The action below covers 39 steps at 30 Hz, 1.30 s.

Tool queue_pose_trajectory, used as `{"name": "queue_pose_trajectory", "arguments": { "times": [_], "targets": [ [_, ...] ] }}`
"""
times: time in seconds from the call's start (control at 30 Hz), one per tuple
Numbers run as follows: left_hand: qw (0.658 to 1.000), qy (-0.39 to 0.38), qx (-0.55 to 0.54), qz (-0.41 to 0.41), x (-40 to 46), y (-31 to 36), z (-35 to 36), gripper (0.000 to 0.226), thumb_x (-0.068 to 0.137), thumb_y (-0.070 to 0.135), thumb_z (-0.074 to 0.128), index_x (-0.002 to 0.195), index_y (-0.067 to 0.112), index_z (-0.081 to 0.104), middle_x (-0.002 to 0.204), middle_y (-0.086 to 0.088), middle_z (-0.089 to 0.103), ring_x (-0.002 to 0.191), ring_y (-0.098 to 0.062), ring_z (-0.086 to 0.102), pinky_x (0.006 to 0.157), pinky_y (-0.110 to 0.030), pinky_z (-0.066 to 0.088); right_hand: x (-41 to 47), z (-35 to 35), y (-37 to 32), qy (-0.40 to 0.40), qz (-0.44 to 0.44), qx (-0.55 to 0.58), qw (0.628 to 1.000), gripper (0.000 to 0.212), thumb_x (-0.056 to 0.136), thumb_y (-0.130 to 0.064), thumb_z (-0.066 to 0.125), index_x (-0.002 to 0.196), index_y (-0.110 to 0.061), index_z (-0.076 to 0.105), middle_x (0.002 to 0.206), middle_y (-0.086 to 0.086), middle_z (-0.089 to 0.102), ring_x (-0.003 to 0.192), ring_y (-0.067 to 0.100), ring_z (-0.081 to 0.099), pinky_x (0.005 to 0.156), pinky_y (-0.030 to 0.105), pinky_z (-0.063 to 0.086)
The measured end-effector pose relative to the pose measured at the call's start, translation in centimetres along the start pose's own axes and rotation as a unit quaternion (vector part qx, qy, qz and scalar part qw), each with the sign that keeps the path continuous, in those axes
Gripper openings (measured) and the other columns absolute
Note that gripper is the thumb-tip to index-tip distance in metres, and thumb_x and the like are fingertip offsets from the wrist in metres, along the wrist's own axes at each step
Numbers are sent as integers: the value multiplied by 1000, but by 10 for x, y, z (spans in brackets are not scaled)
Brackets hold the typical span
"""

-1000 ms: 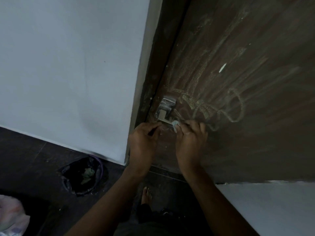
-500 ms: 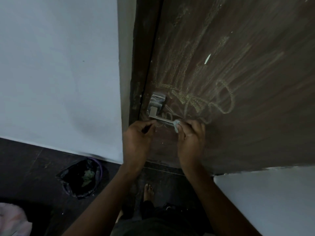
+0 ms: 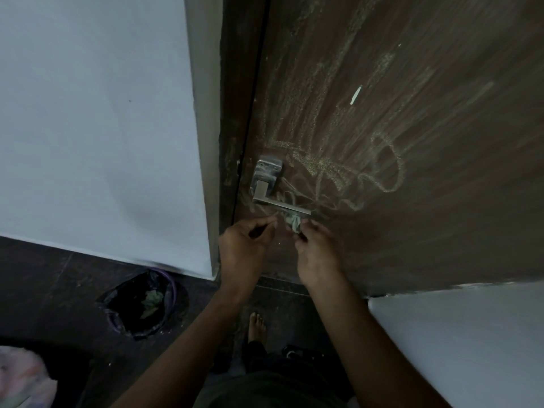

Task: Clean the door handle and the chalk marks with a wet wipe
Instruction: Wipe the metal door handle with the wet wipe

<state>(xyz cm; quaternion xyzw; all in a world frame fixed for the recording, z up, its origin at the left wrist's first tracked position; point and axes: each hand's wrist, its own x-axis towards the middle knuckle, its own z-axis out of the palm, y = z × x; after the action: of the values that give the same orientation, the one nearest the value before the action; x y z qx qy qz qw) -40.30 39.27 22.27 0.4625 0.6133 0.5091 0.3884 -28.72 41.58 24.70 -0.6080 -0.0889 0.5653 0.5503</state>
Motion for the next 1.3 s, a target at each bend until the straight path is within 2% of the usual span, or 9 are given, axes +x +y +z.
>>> {"name": "queue_pose_trajectory", "arguments": {
  "times": [0.1,0.27,0.37,0.53,0.63,0.73,0.83,0.97,1.3],
  "targets": [
    [1000,-5,-10,-24,-2,-2,-3,17,88,21,77,105,22,80,96,17,78,88,7,71,80,-15,57,-2,-5,-12,-12,71,117,991,11,92,6,61,85,3,70,87,12,76,78,18,76,63,27,62],
    [999,2,-31,-44,-1,-1,-6,14,89,22,76,99,30,79,89,22,76,84,8,71,72,-9,53,-14,13,-7,-52,152,125,979,15,83,7,68,70,6,77,82,17,78,74,21,78,60,25,62],
    [998,24,-40,-41,3,1,-10,16,89,20,76,95,34,76,84,29,74,81,9,70,68,-6,51,-19,24,-6,-34,147,134,979,4,81,7,70,79,8,74,78,16,78,71,21,78,59,23,62],
    [1000,12,-17,-14,8,5,-16,20,88,26,76,89,45,71,85,36,71,81,13,69,70,-6,52,-16,2,-12,33,92,147,984,20,78,3,77,96,7,71,99,19,77,88,25,77,62,24,62],
    [999,9,-27,-13,9,3,-15,13,90,26,75,95,38,74,90,30,74,84,10,70,73,-11,56,-22,23,-6,-7,103,130,986,3,86,3,70,89,3,71,86,12,79,77,16,77,60,20,60],
    [998,33,-44,-23,13,2,-16,10,91,28,74,100,27,78,89,23,76,82,6,71,72,-14,57,-27,42,3,-40,114,122,985,9,89,4,66,83,1,71,74,7,77,66,12,75,56,17,58],
    [999,38,-26,-24,17,3,-20,12,90,30,74,100,25,78,87,20,76,83,4,71,76,-21,59,-28,31,-3,1,91,114,989,1,84,3,72,85,3,72,84,11,78,76,15,77,60,19,60],
    [999,40,-18,-16,17,5,-21,10,89,31,75,98,29,77,85,25,74,80,8,70,74,-20,59,-25,3,-19,44,32,137,989,25,67,-3,81,89,4,74,86,10,80,83,18,78,65,23,61],
    [998,42,-28,-34,10,7,-18,5,90,35,73,93,36,77,85,26,74,78,8,70,70,-16,58,-32,35,13,6,-153,-4,988,4,83,2,77,85,4,74,81,17,78,77,31,77,69,31,63]
  ]
}}
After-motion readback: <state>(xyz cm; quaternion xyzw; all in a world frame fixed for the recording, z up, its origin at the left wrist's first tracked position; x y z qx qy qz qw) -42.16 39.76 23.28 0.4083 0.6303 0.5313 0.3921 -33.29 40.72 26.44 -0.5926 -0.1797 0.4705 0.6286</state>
